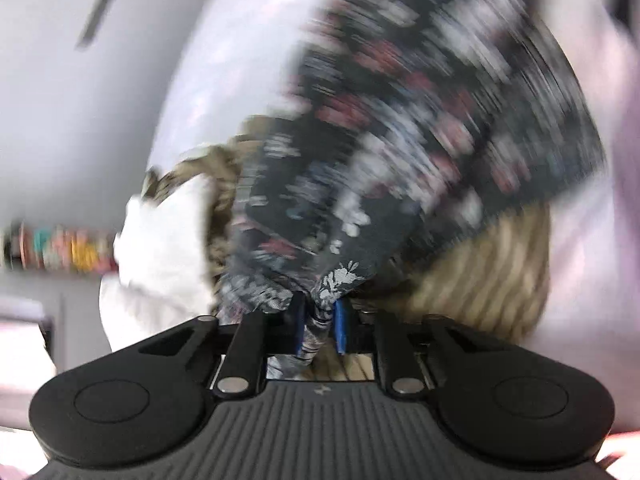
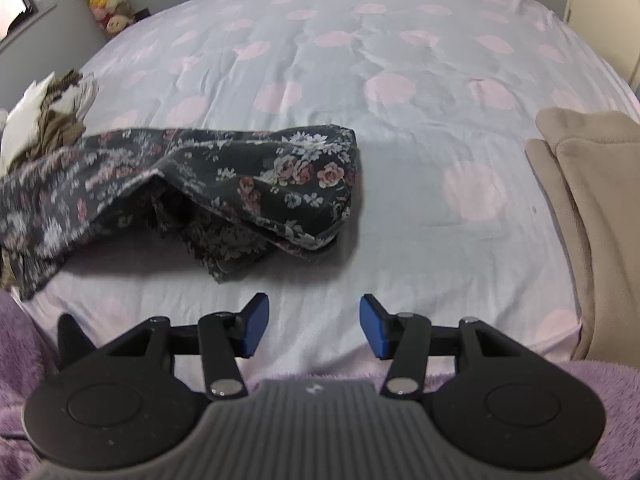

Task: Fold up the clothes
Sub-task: 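Grasp the floral trousers' hem with the right gripper while the left gripper holds the waistband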

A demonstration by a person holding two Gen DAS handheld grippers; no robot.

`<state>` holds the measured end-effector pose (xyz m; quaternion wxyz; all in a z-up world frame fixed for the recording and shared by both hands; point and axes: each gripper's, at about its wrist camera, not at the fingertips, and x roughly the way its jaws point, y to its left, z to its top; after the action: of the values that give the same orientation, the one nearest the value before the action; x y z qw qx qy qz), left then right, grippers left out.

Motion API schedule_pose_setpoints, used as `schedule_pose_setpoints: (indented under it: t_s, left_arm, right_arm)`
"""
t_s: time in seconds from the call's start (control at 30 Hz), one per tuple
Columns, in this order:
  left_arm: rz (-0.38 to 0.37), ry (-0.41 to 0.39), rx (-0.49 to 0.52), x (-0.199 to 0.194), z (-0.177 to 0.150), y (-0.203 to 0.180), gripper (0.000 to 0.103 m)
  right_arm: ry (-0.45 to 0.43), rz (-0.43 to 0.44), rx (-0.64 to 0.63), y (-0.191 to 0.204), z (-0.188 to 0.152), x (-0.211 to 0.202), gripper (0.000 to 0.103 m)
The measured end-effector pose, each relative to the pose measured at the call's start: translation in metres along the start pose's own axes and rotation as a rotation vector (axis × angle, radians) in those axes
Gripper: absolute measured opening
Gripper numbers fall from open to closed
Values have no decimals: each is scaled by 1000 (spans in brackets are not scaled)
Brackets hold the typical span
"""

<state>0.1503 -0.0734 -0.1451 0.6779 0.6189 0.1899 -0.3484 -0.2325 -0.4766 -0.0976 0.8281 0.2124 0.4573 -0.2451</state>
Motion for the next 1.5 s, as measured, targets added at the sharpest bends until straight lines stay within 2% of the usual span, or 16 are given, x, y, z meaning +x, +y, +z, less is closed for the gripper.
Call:
schedule_pose_setpoints:
  t_s: [0.07,0.13,0.27,0.37,0.7,0.83,0.9,0.97,1.0,1.07,1.13,1.37,1.5]
  left_arm:
    - [-7,-22,-157,-11,7,24,10]
    - [-9,-41,-297,-20,13,46,10]
    - [-4,-59,-453,-29,26,77,9]
    - [18,-57,-460,-31,36,87,9]
    - [54,-26,-495,-39,46,100,9]
    - [55,-5,-489,-38,51,102,9]
    - [55,6,-500,-38,54,104,9]
    - [55,15,-515,-38,56,107,9]
    - [60,17,-524,-39,57,109,9]
    - [77,15,-540,-43,58,112,9]
    - [90,1,-573,-50,58,117,8]
    - [111,-114,-732,-95,53,139,8]
    - [106,-191,-782,-129,50,146,7]
  right_arm:
    - [5,-3,-26,4,-2,4,51]
    - [2,-6,-49,6,-3,8,39]
    - [-22,-47,-138,12,2,16,29]
    - [-47,-75,-269,18,9,19,27]
    - [-48,-126,-780,37,18,42,20]
    - [-35,-109,-898,38,20,55,19]
    - [-24,-86,-938,38,19,61,13]
    - [-12,-52,-966,40,17,65,12]
    - [-7,-52,-972,41,17,66,7]
    - [-17,-65,-942,40,18,62,3]
    - [-65,-88,-847,33,25,51,2]
    - [-345,-231,-612,7,49,-24,1]
    - [-483,-326,-541,-4,58,-72,1]
